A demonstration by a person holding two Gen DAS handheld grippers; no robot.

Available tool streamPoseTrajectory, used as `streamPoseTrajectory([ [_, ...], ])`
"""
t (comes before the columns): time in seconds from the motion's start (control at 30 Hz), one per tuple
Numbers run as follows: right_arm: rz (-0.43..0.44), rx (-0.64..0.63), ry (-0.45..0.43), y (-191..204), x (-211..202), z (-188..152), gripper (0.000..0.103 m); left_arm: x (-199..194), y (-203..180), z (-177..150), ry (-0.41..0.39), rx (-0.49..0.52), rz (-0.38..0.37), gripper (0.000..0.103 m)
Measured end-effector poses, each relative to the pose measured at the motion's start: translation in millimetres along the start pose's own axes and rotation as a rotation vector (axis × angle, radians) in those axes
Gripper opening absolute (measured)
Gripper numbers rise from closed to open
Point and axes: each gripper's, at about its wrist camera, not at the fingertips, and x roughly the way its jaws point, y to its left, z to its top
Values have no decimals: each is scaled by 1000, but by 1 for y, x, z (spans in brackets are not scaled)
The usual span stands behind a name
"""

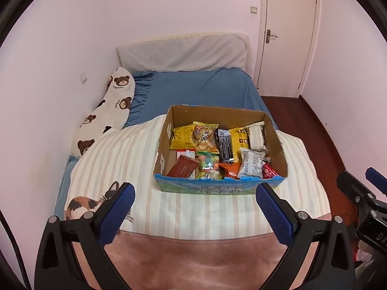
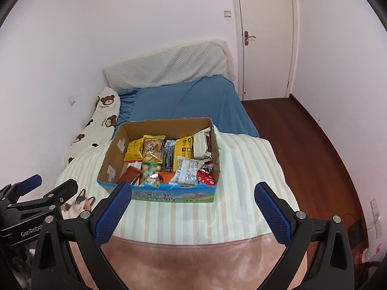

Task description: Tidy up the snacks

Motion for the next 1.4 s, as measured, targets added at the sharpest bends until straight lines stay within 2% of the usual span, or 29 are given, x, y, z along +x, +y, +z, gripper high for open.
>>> streamPoseTrajectory([
  [0.13,14,30,33,-6,23,6,103,19,-4,7,28,10,8,103],
  [0.3,-10,39,54,-10,44,8,103,38,-5,10,59,12,9,103],
  [0.6,-32,41,96,-14,68,4,103,53,-8,9,97,16,-8,103],
  [1.4,-44,23,88,-10,59,5,103,50,-7,9,95,-1,-20,103],
])
